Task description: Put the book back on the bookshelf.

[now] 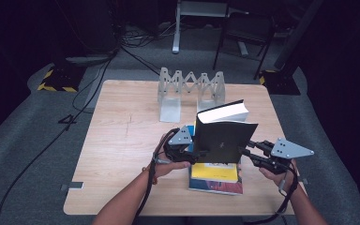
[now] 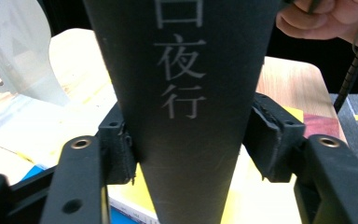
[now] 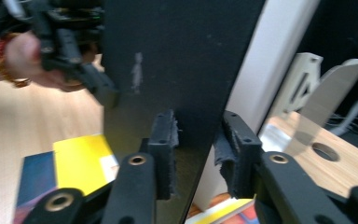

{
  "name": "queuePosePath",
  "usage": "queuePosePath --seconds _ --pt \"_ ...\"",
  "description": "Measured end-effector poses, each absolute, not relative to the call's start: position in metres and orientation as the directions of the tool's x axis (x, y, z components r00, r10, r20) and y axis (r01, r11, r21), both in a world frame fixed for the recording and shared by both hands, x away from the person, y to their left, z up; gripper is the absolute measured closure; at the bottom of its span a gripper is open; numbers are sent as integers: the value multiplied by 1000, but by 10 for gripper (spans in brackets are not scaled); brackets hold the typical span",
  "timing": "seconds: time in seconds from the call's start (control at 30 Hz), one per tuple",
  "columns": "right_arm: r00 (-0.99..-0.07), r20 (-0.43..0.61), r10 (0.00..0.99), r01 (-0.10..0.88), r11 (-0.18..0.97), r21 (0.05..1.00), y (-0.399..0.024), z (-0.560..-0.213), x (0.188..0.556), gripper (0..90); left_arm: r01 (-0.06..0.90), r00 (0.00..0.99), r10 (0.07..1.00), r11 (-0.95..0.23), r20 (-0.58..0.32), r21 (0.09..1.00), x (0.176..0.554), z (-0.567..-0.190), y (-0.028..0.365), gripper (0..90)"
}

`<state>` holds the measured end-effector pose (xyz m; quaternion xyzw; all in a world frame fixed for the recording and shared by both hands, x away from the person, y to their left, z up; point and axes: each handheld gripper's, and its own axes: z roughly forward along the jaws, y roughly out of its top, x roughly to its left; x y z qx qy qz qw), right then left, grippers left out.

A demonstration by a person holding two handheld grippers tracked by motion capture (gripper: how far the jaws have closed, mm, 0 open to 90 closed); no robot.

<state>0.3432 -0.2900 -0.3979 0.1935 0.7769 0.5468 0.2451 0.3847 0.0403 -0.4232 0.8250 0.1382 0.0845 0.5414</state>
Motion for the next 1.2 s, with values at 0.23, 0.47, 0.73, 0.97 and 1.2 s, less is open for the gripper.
queuePosePath --seconds 0.23,0.47,0.73,0.97,1.2 --pt "-750 -148 644 70 300 951 -290 -396 351 444 125 958 287 -386 -10 914 382 -422 43 486" --pt "-777 -126 616 78 293 953 -282 -393 356 338 97 962 273 -413 21 906 374 -420 43 516" --pt "-797 -154 584 54 323 945 -271 -395 352 397 98 954 297 -418 34 903 370 -419 40 498" --pt "-795 -153 587 55 321 946 -271 -395 352 419 92 947 318 -389 39 917 369 -411 36 481" --pt "-797 -150 586 54 316 947 -272 -395 350 436 64 945 321 -342 53 938 370 -385 32 466"
